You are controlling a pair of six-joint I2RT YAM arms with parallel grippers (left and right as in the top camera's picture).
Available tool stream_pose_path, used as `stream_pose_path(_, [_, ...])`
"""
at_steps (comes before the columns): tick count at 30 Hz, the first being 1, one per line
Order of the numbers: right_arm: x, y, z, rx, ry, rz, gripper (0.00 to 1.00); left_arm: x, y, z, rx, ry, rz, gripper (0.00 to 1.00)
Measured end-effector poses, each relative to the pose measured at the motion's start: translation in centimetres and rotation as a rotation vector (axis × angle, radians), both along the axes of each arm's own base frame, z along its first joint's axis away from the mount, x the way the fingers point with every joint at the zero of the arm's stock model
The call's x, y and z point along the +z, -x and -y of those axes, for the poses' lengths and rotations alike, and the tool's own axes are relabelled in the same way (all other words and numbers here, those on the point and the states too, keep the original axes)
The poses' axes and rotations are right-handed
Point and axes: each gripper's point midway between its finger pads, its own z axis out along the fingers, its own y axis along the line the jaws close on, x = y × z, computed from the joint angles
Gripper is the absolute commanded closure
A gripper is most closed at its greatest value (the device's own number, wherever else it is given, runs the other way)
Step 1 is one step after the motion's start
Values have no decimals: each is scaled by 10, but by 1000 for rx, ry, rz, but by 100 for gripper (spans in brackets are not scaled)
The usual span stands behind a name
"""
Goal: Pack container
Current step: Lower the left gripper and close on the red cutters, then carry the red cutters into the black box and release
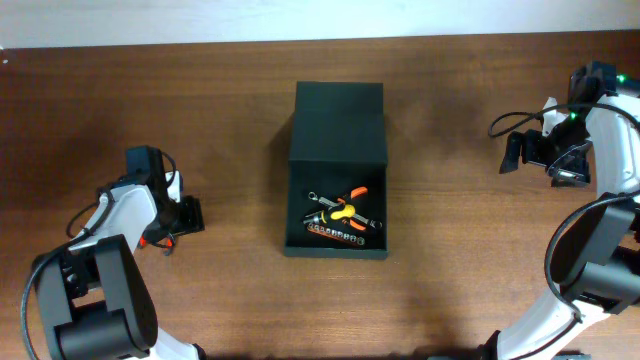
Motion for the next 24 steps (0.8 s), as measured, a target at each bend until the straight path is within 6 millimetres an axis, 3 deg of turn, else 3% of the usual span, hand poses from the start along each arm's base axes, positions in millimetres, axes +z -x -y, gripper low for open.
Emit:
stream_pose_path(3, [0,1,0,0,-2,-5,1,0,-1,0,-1,-1,4,45])
stream_pose_path(6, [0,2,-1,0,-3,-8,1,0,-1,0,-1,-2,4,57])
stream_pose_path(10, [0,5,-2,0,-7,-19,1,0,-2,-1,2,-2,7,58])
stream_pose_path(14, [0,6,-2,0,-9,-26,1,0,-2,-1,3,-3,6,66])
stream_pose_path(16, [0,6,-2,0,-9,-26,1,0,-2,-1,3,-3,7,76])
stream_pose_path(24, [0,6,-2,0,-9,-26,1,0,-2,-1,4,-7,6,94])
